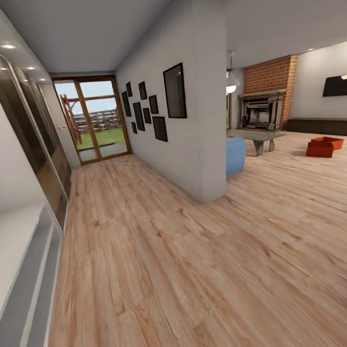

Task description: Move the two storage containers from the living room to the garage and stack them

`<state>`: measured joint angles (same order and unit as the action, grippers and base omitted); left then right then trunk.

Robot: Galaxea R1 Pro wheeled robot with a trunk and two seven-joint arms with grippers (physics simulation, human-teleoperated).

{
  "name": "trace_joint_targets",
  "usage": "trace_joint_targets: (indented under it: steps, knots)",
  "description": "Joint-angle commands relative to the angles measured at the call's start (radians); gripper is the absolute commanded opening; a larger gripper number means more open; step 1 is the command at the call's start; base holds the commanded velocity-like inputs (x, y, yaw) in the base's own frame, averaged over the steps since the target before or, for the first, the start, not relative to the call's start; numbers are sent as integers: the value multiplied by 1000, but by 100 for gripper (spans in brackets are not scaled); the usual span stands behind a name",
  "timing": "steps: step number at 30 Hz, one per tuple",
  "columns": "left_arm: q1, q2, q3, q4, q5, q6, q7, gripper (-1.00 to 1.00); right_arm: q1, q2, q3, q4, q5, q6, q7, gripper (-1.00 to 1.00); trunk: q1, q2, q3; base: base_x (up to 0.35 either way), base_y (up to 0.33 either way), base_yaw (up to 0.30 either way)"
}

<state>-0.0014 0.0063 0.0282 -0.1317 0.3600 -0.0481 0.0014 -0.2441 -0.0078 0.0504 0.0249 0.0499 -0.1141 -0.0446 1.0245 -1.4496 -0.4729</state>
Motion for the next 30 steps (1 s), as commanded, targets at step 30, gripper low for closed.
trace_joint_targets:
  steps: [30]
  knots:
    - [0, 0, 2, 0, 2, 6, 0, 100, -1, 0, 5, 3, 5, -6, -3, 100, 1, 0, -1, 322, 0, -279]
